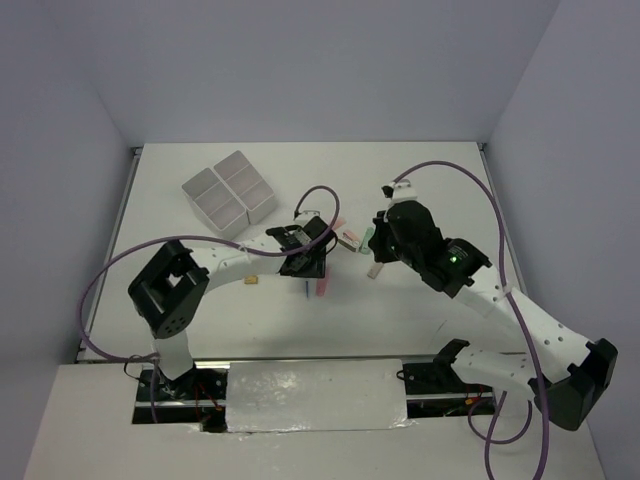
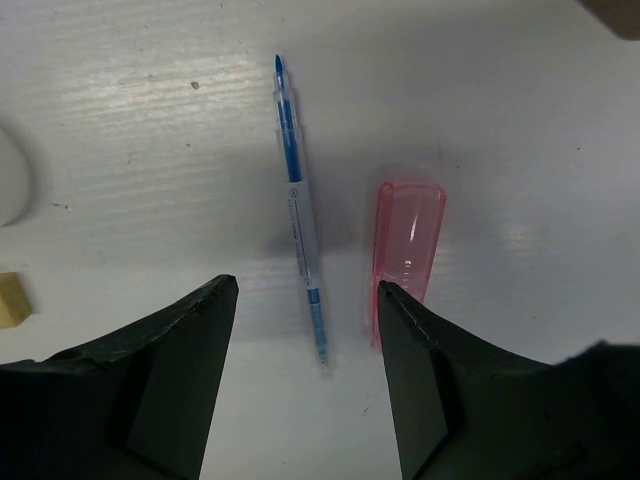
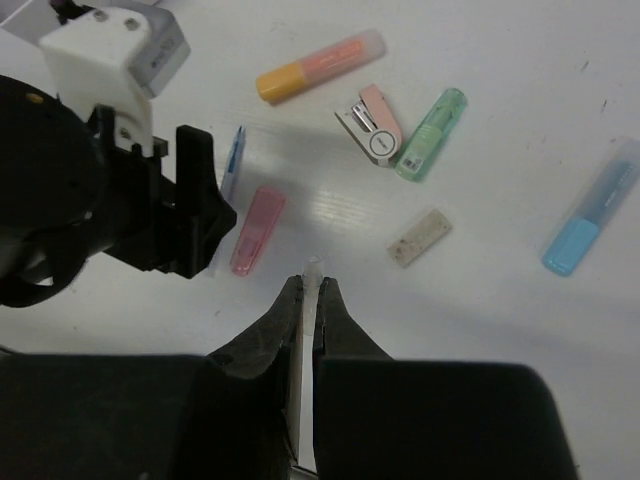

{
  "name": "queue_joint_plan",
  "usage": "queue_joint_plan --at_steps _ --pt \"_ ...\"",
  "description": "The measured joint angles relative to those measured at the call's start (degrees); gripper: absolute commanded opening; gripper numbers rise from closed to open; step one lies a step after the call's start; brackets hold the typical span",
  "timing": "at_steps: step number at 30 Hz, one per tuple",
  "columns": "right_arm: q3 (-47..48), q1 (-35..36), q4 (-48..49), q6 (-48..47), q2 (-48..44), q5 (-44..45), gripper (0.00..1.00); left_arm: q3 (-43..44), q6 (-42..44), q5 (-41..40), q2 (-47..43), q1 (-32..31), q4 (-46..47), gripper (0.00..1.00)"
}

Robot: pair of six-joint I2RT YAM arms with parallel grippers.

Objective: Sort the stationery into containers
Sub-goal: Pick up the pen from the center of the board.

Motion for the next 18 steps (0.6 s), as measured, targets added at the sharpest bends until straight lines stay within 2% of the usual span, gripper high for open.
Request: queue_joint_plan --at_steps 18 --pt "-1.77 0.0 1.38 -0.13 -2.29 -4.68 0.0 0.63 -2.14 -2.84 5.44 -0.87 -1.49 0.6"
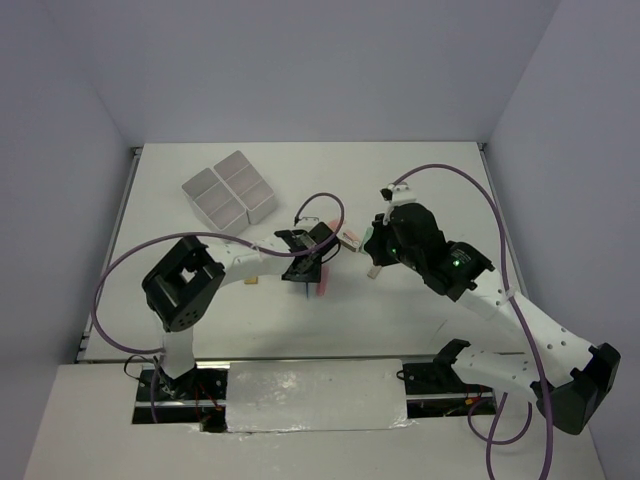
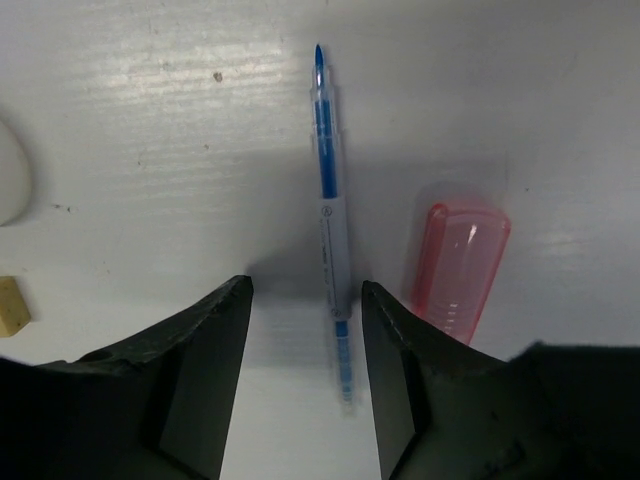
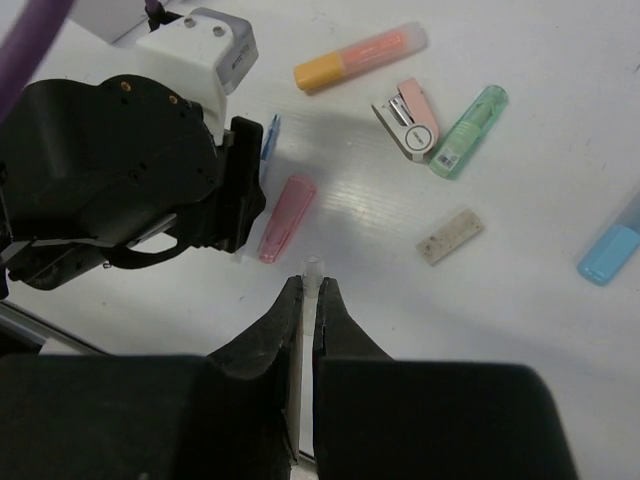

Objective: Sort the stationery into containers
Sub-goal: Pick up the pen from the center of the board.

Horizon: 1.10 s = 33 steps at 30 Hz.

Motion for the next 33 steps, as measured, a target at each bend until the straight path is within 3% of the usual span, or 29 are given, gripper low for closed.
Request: queue_joint_plan --at_steps 4,6,7,9,12,18,24,33 --pt "-0.17 0.0 0.13 -0.09 -0.31 -0.55 0.0 0.74 -0.2 -0.2 0.83 0.0 0.5 0.51" --pt "-0.81 0.0 0.44 -0.07 -0.92 -1.01 0.0 0.74 -0.2 -0.13 1.03 0.0 1.11 0.39" --pt "-1.09 -0.02 0.44 -0.09 -1.22 -1.33 0.0 0.74 -0.24 -0.13 1.09 0.0 1.46 0.24" --pt "-1.66 -0.04 0.72 -0.07 -1.86 -2.03 0.0 0.72 -0.02 -0.15 1.14 0.0 1.86 0.13" --pt "-1.84 -0.04 1.05 -0.07 -2.45 -3.32 0.0 0.44 0.0 -0.13 1.01 -0.02 2.23 0.04" --pt "-2.64 -0.04 4.04 0.26 -4.5 -6.03 0.0 -5.9 0.0 0.48 -4.44 -0.02 4.13 0.0" --pt "-3.87 -0.04 7.41 3.04 -7.34 -5.64 0.0 -15.69 1.31 2.38 -20.65 0.02 7.23 0.0" --pt "-9.31 -0.02 24.11 8.72 -13.0 -10.23 0.0 -37.03 4.48 15.47 -47.74 -0.7 36.0 0.0"
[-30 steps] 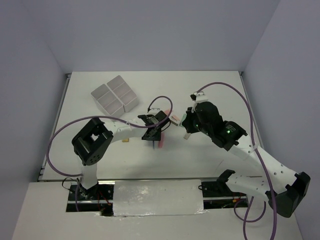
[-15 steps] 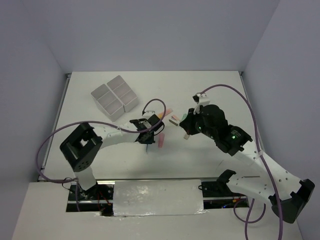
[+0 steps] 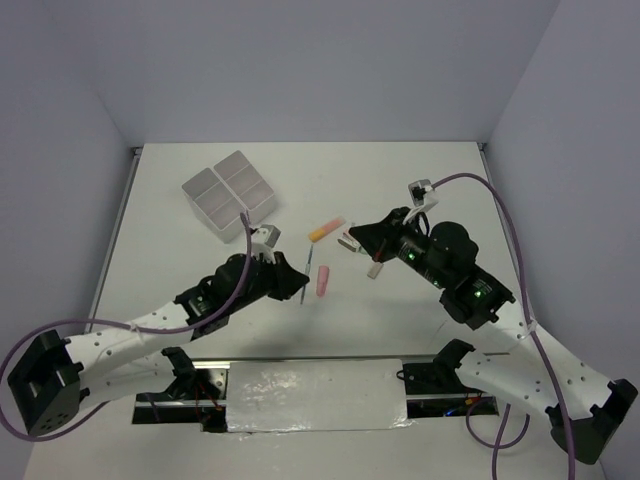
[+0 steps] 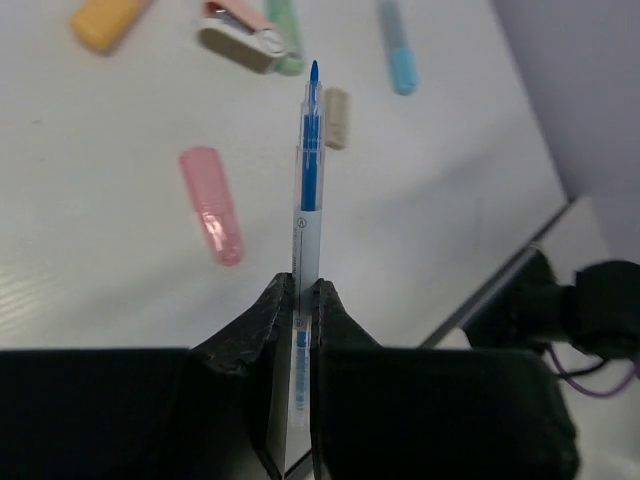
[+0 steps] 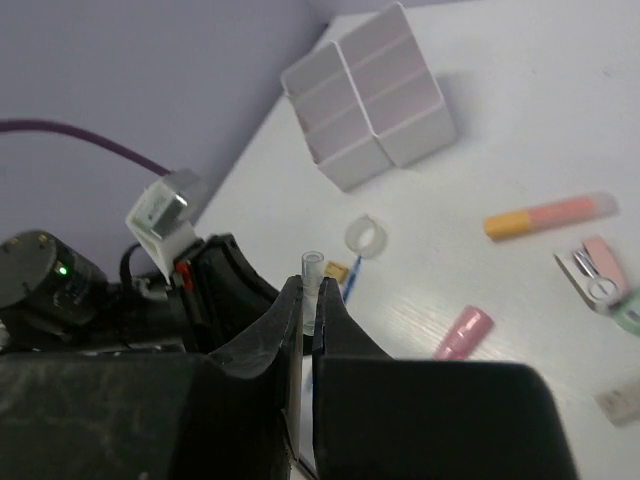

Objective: Sort the stationery into containers
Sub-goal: Pick up the pen from the center of the board, then close the pen cap on the pen.

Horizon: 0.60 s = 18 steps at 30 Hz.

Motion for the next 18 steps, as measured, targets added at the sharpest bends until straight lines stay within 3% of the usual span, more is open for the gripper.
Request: queue_joint_plan --at_steps 10,18 --pt "-7.48 2.34 20.44 4.55 -2.29 -2.89 0.0 -12.24 -1.73 14.69 -5.51 -2.36 29.88 0.0" --pt "-9.84 5.33 28.7 5.4 -3.54 -2.86 0.0 -14.49 -3.04 20.04 -5.55 -4.11 44.24 0.0"
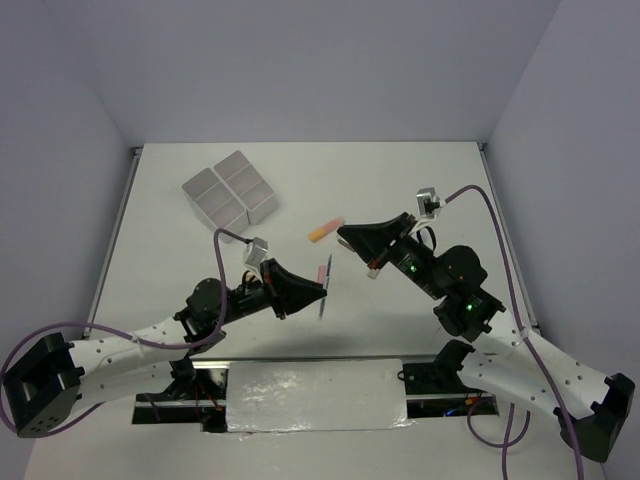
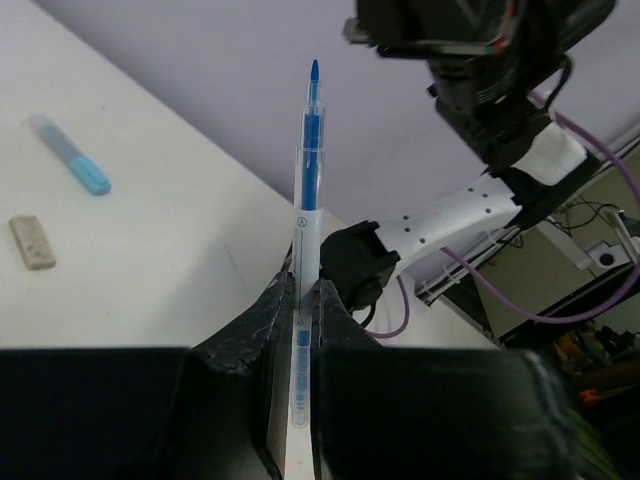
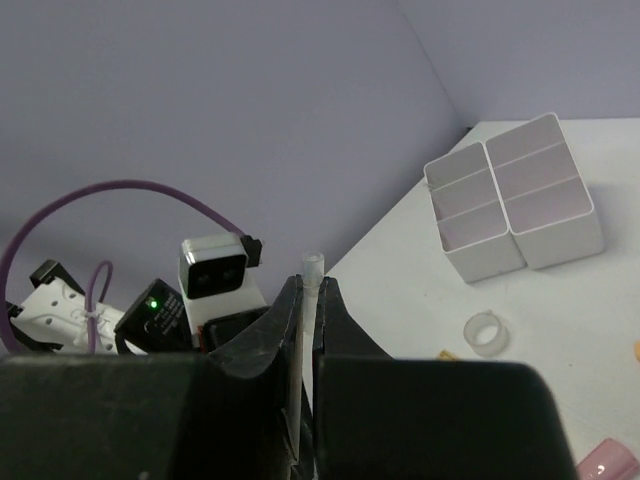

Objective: Sort the stationery into containers
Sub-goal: Close the pen cap on the pen.

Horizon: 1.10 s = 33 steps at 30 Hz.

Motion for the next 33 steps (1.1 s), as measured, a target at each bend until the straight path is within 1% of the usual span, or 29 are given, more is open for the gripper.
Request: queue_joint_plan --at_steps 3,5,18,25,33 --pt "-0.92 0.68 0.44 -0.02 -0.52 0.09 0.0 -0.55 -0.02 0.63 0.0 -0.22 3.61 0.0" --pt "-1.4 0.81 0.68 0.0 -0.83 0.09 0.0 -0.74 0.0 0.87 0.0 -0.28 4.42 0.0" --pt "-3.02 3.98 1.73 0.52 -2.29 -0.15 0.0 -0.74 0.28 1.01 -0.26 -0.5 4.55 0.0" --pt "-3.39 5.44 1.64 0.24 -1.44 0.26 0.0 -0.74 0.33 1.01 -0.87 -0.5 4.48 0.0" --pt "-3.39 5.55 1.6 -0.81 -0.22 0.94 0.0 -0.74 0.33 1.01 -0.92 -0.5 4.17 0.0"
